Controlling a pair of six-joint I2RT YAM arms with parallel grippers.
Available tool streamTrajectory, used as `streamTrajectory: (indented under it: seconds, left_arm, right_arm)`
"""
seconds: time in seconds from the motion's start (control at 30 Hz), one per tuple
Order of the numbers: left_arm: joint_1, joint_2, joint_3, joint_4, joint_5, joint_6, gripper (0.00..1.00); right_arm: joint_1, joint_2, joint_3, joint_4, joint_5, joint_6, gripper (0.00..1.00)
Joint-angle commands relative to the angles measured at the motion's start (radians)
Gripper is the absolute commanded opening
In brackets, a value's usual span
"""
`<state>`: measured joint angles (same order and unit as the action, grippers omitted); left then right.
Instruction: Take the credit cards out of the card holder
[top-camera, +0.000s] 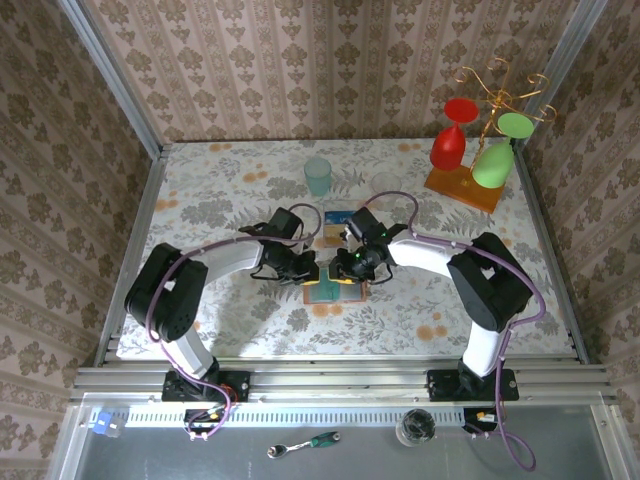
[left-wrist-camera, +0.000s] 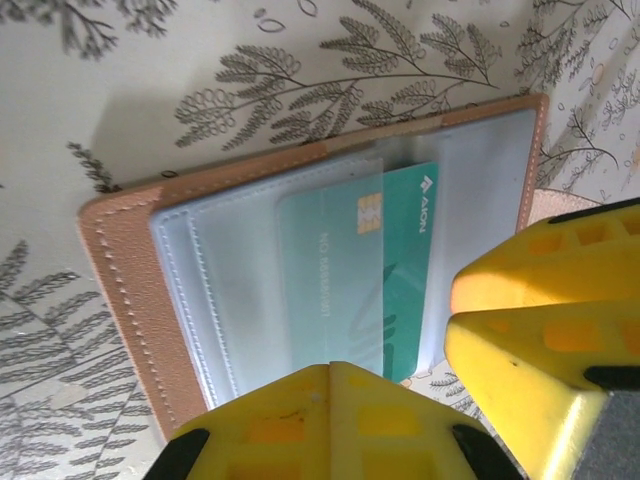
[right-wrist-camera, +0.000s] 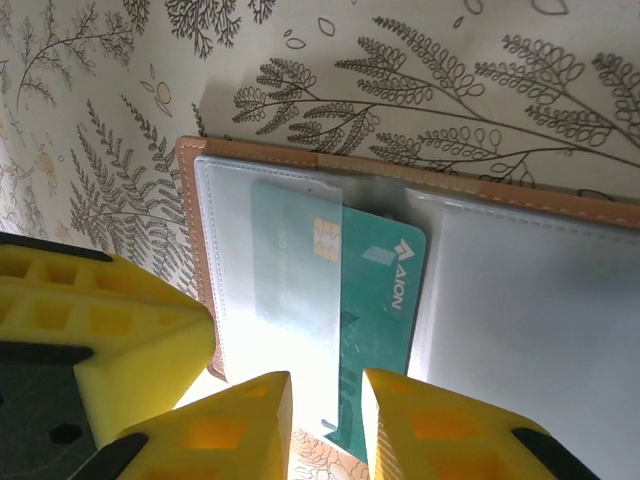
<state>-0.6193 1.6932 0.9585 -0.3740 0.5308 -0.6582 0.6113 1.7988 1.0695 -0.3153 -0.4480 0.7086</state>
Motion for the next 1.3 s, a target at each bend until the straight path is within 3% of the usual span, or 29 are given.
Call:
streamTrajectory:
  seconds: [0.0, 1.27]
  left_arm:
    - [-0.002, 0.026, 0.006, 0.021, 0.024, -0.011, 0.0]
    - [-0.003, 0.065, -0.035, 0.004, -0.006, 0.0, 0.0]
  right_arm:
    - [-0.005, -0.023, -0.014, -0.022, 0.021, 0.007, 0.26]
    - [-0.01, 0.054, -0.046, 0.061, -0.043, 0.037, 0.27]
